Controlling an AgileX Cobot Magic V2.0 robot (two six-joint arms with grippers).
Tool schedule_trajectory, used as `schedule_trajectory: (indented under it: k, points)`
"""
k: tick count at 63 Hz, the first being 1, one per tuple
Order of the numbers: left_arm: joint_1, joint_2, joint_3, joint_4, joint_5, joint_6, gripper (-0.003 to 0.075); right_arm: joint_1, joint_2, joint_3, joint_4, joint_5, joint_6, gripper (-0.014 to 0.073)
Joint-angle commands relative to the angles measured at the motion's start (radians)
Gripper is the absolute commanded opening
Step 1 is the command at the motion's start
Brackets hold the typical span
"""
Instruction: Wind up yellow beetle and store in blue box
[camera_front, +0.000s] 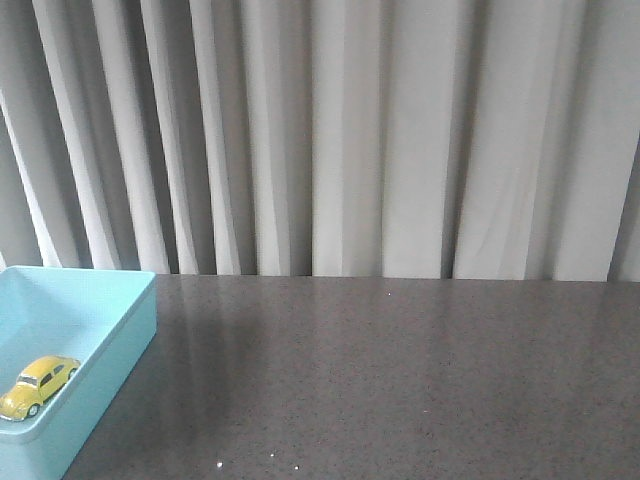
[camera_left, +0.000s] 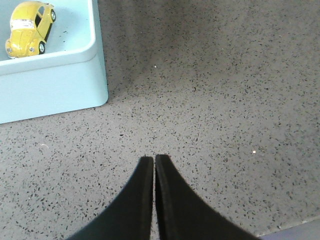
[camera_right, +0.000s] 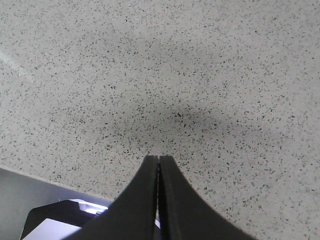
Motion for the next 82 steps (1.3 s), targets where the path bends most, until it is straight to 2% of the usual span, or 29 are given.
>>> schedule_trajectory:
  k: [1, 8, 16, 25, 34, 42, 48, 53, 57, 82]
  points:
    - [-0.008, -0.002, -0.025, -0.016, -0.067, -0.008, -0.0007, 0.001, -0.009, -0.024, -0.004, -0.048, -0.005, -0.0007]
    - [-0.022, -0.069, 0.000, 0.015, -0.088, -0.006, -0.0007, 0.001, -0.009, -0.024, -0.002, -0.047, -0.005, -0.0007]
    - [-0.022, -0.260, 0.077, 0.041, -0.102, -0.008, -0.0007, 0.001, -0.009, -0.024, -0.008, -0.047, -0.005, -0.0007]
    - [-0.022, -0.485, 0.188, 0.066, -0.202, -0.010, -0.0007, 0.001, -0.009, -0.024, -0.004, -0.047, -0.005, -0.0007]
    - [-0.022, -0.617, 0.303, 0.066, -0.325, -0.048, -0.0006, 0.001, -0.009, -0.024, -0.004, -0.047, -0.005, -0.0007]
    - [-0.022, -0.667, 0.424, 0.115, -0.438, -0.178, -0.0006, 0.001, -0.009, -0.024, -0.003, -0.047, -0.005, -0.0007]
    - [-0.022, -0.697, 0.504, 0.227, -0.505, -0.344, -0.0006, 0.001, -0.009, -0.024, -0.004, -0.047, -0.005, -0.0007]
    - [-0.022, -0.731, 0.563, 0.290, -0.592, -0.426, -0.0006, 0.001, -0.009, -0.024, -0.004, -0.047, -0.005, -0.0007]
    - [-0.022, -0.749, 0.616, 0.298, -0.690, -0.428, -0.0006, 0.001, -0.009, -0.024, -0.004, -0.047, -0.005, -0.0007]
    - [-0.022, -0.746, 0.610, 0.299, -0.682, -0.416, -0.0006, 0.001, -0.009, -0.024, -0.004, -0.044, -0.005, -0.0007]
